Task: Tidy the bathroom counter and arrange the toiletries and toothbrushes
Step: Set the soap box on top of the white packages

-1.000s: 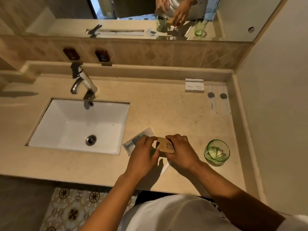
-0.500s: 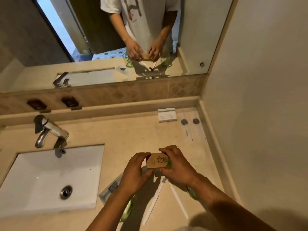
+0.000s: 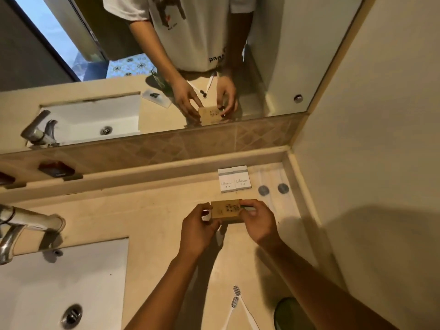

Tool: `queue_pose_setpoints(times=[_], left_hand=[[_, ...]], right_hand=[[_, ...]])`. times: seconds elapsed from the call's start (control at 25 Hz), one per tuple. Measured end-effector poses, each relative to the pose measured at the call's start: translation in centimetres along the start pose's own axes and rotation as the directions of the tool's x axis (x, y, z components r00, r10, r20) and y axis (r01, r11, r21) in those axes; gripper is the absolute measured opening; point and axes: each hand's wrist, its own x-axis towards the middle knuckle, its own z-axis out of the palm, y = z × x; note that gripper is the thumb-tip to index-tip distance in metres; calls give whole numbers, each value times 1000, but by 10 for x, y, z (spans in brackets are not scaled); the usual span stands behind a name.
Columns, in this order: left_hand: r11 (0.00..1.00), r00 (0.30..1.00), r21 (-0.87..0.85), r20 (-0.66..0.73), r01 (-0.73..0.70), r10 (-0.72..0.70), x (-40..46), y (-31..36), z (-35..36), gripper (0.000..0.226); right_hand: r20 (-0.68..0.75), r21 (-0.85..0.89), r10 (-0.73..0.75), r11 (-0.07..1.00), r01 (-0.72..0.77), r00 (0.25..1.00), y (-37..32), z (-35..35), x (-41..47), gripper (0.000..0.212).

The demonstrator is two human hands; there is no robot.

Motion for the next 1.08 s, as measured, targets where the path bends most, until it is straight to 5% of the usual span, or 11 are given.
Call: queue_pose_setpoints(times=[0.36,0.6,1.08], left_hand=[[961,978,-260,-152,98,-141,82,27,35,34],[991,980,-114,-181,65,-85,114,21,48,35],[994,979,-100,-193,45,-63,124,23,54,33]], right_hand=[[-232,-27,-16,1000,10,973,-16,11,99,26],[-195,-101,-23,995,4,981,-6,15,121,33],[-181,-173,-4,985,-27,983,5,16,134,38]])
